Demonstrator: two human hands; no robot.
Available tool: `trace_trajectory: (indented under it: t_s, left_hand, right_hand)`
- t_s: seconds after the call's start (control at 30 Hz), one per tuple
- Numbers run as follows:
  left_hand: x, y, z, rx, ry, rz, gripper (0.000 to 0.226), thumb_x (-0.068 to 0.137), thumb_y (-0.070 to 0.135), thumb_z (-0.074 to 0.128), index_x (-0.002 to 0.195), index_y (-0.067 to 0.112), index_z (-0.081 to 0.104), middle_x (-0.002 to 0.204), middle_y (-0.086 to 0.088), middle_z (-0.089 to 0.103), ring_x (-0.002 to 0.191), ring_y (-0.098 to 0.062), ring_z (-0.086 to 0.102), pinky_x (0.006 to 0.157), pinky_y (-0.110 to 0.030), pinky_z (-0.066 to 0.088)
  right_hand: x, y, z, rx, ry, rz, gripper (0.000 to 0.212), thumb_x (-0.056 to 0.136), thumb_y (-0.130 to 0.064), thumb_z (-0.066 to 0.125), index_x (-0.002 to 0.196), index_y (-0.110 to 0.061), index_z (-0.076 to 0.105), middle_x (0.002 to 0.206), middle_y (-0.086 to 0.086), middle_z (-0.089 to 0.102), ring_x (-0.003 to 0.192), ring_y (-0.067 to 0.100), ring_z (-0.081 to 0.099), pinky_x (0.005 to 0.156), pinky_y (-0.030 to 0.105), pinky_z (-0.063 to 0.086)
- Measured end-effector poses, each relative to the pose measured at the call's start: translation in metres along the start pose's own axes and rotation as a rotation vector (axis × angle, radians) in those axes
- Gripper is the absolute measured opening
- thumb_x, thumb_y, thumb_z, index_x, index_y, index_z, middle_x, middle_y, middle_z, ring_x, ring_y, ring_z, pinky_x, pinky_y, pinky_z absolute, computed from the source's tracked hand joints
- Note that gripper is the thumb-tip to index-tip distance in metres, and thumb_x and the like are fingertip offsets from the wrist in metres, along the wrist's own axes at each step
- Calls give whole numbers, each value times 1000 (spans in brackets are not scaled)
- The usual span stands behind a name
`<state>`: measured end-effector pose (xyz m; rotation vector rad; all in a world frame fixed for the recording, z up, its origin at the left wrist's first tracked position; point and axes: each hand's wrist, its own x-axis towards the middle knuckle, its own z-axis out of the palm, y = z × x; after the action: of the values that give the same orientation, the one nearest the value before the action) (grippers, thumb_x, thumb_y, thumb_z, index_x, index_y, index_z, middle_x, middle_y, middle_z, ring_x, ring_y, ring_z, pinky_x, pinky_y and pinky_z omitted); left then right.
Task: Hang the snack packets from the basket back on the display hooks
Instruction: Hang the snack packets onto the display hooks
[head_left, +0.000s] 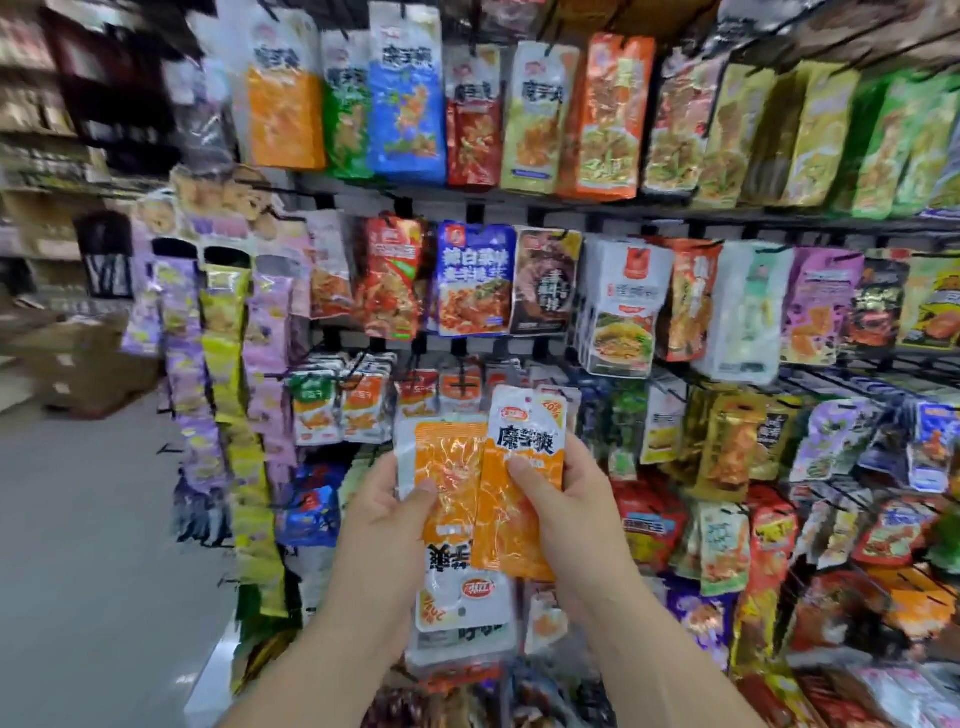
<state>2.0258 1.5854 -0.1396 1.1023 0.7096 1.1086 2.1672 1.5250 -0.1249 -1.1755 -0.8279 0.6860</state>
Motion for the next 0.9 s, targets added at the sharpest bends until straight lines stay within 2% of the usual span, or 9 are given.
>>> trace_trajectory:
  t_s: [0.07, 0.17, 0.3, 0.43, 0.53, 0.6, 0.73, 0.83, 0.9]
  left_hand:
    - [15, 18, -40, -24, 26, 9, 71, 78, 50, 74, 145, 34, 53, 149, -6, 60, 133, -34, 60, 110, -64, 46]
    - [28, 53, -82, -22, 3, 80, 41, 84, 44, 68, 125, 39, 67, 130, -8, 71, 123, -41, 65, 105, -67, 48]
    - [56, 81, -128, -10, 72, 132, 78, 73, 58, 74, 145, 37, 54, 146, -1, 63, 135, -36, 58, 111, -68, 42]
    - [80, 121, -138, -17, 114, 214, 61, 92, 40, 72, 148, 33, 51, 144, 1, 64, 127, -29, 65, 112, -61, 46]
    - [110, 146, -145, 9, 107, 282, 41, 108, 20, 55, 148, 28, 51, 136, 1, 70, 125, -27, 66, 111, -58, 47]
    - [126, 166, -145, 35, 99, 335, 40, 108, 23, 56, 147, 30, 52, 140, -1, 67, 129, -28, 64, 111, -59, 46]
    - [154, 211, -137, 50, 106, 482, 28, 109, 17, 53, 134, 24, 61, 124, -11, 74, 114, -40, 70, 99, -66, 53]
    - [171, 242, -127, 91, 94, 551, 26, 110, 11, 47, 116, 25, 68, 108, -12, 78, 104, -42, 73, 92, -67, 57]
    - [183, 257, -124, 82, 95, 593, 27, 110, 12, 48, 113, 27, 69, 109, -12, 78, 105, -43, 72, 90, -68, 57]
  right_hand:
    - [6, -2, 45, 24, -34, -2, 24, 103, -15, 62, 121, -30, 65, 106, 0, 79, 92, 23, 77, 74, 47, 65]
    - [17, -5, 99, 16, -62, -38, 23, 102, -15, 64, 117, -32, 67, 105, -1, 78, 90, 20, 77, 71, 43, 64]
    - [39, -13, 148, -19, -103, -94, 28, 100, -14, 66, 110, -40, 66, 110, 3, 76, 94, 25, 75, 78, 52, 64]
    - [74, -38, 172, -34, -164, -160, 33, 100, -11, 64, 112, -41, 64, 106, 3, 77, 95, 36, 73, 84, 65, 59]
    - [104, -71, 186, -19, -174, -245, 28, 100, -9, 62, 110, -34, 65, 95, 4, 76, 76, 28, 67, 72, 56, 58]
    - [123, -93, 196, -14, -163, -276, 24, 101, -11, 60, 110, -33, 65, 88, 4, 74, 72, 27, 65, 68, 52, 57]
    - [164, -137, 224, -68, -158, -423, 13, 105, -24, 56, 103, -32, 67, 92, 7, 75, 77, 42, 65, 73, 55, 61]
    - [193, -164, 249, -154, -136, -517, 13, 105, -29, 56, 100, -20, 65, 81, 8, 65, 67, 28, 57, 66, 46, 57]
    - [211, -180, 265, -199, -123, -548, 19, 102, -32, 59, 96, -16, 67, 75, 7, 63, 65, 24, 58, 66, 53, 58]
